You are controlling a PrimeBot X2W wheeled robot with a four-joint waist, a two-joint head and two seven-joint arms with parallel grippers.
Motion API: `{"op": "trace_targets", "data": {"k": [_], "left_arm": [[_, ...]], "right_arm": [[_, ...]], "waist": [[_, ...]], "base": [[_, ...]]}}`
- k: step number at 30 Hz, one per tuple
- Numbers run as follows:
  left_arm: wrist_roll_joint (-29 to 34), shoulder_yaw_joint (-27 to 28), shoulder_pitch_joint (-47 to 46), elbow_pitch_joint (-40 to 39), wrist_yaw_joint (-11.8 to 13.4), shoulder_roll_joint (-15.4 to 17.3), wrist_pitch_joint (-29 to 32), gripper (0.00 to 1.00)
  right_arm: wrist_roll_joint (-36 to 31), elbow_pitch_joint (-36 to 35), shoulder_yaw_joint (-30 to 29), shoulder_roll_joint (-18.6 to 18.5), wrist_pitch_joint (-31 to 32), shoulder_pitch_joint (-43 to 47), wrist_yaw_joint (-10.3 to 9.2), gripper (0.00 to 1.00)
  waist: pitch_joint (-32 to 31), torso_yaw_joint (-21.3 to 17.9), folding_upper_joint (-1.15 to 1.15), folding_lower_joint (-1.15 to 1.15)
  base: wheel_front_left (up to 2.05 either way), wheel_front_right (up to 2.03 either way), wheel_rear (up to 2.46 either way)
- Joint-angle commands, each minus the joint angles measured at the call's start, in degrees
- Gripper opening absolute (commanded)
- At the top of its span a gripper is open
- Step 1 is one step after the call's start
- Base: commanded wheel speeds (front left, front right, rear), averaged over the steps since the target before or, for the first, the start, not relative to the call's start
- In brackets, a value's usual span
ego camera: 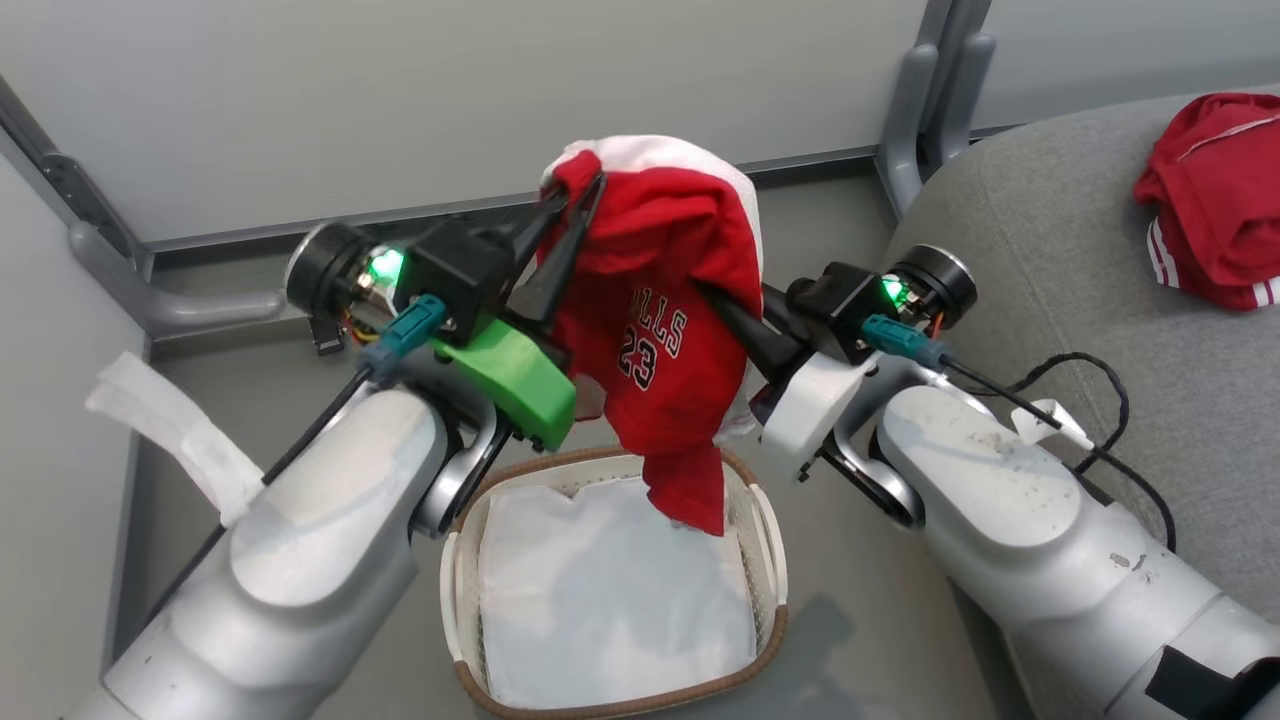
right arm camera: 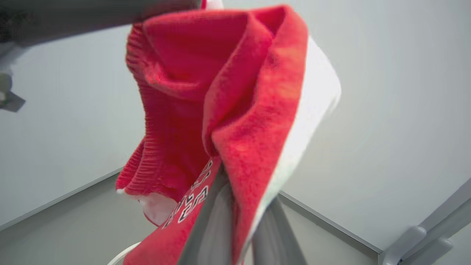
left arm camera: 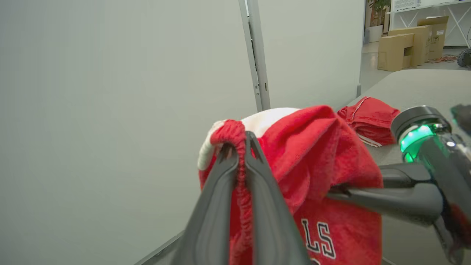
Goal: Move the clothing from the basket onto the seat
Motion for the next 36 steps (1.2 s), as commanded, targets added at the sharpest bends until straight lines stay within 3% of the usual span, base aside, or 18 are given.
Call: {"op": "trace_targets", "data": {"k": [1,13,21,36], "left_arm": [[-1.0,0.4,2.5,1.2,0.7,0.2,-1.1,1.00],[-5.0,1.3,12.2,7.4,1.7,-2.5,-6.2,1.00],[-5.8,2.5,15.9,7.4,1.8,-3.1,-7.3,1.00],[-3.2,2.5,18.0,3.9,2.6,-2.1,-7.4,1.00]], "right_arm": [[-0.6,-0.8,-1.3,-0.4,-0.3,1.3,-0.08,0.00],[-4.4,-3.8,-10.2,-1.9,-0.3,4.6,-0.08,0.00],[-7.3,-4.5,-15.6,-2.4,-0.3,6.7,-0.08,0.00],[-12.5,-7.5,-26.5,-2.8,-0.3,12.5,-0.08,0.00]], "waist": [[0.0,-0.2,0.00,0.00],[0.9,-0.9,0.00,0.00],[1.4,-3.6,0.00,0.00],[4.6,-17.6,0.00,0.00]], "base": [[0.00,0.00,0.00],[0.00,0.00,0.00],[0.00,0.00,0.00],[0.00,0.00,0.00]]}}
